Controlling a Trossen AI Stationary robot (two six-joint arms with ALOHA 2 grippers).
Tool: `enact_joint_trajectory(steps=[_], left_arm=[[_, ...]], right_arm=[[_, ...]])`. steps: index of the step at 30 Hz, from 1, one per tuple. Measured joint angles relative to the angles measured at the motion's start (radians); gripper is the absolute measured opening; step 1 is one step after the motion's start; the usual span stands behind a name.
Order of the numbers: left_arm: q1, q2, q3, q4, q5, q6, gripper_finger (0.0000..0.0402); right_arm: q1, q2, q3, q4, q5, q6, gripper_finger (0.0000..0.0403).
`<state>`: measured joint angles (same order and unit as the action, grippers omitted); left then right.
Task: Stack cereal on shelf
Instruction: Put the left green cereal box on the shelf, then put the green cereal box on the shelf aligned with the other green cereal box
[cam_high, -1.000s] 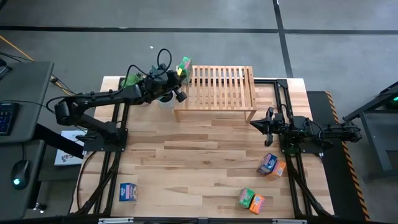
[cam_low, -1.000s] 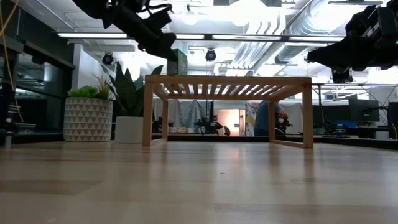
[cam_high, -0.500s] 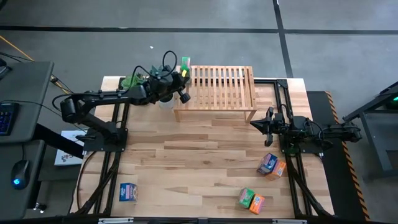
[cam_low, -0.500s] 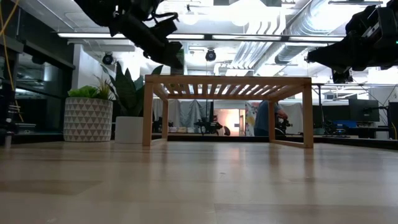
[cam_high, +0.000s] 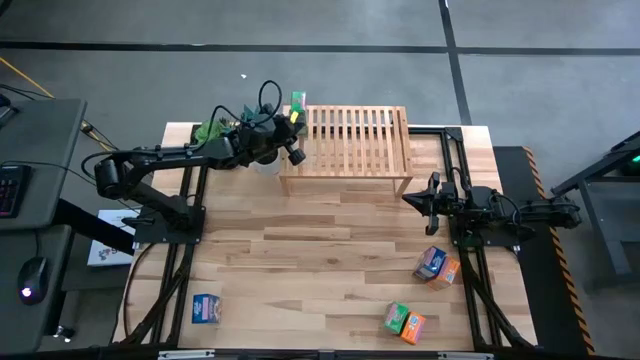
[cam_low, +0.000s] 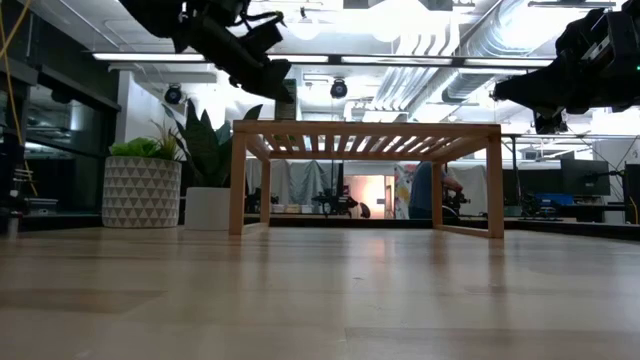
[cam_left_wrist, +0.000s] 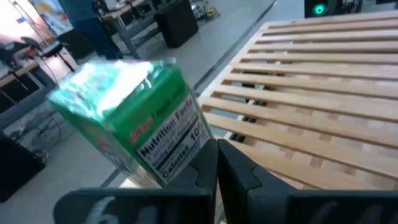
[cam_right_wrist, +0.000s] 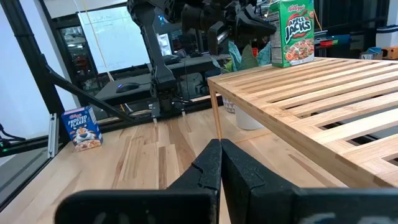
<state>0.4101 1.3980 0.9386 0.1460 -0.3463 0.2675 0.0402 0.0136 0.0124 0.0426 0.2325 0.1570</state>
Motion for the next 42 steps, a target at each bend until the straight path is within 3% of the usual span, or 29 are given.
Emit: enact_joint_trajectory(steps=[8,17,34,42], left_arm=[[-0.033,-0.076,0.000,-0.073,-0.003,-0.003,0.0000],[-0.191,-0.225,-0.046,-0.107,0.000,-0.073,0.0000],[-0.478,-0.577,-0.624,0.603,-0.004,-0.098,0.0000],[-0.491,-0.630,-0.685,0.635,-0.006,-0.102,0.0000]], right_arm=[[0.000,0.000,0.000,0.000,0.000,0.000,0.0000],[0.000,0.000,0.000,0.000,0.000,0.000,0.0000],[0.000,0.000,0.000,0.000,0.000,0.000,0.0000],[0.000,0.000,0.000,0.000,0.000,0.000,0.0000]])
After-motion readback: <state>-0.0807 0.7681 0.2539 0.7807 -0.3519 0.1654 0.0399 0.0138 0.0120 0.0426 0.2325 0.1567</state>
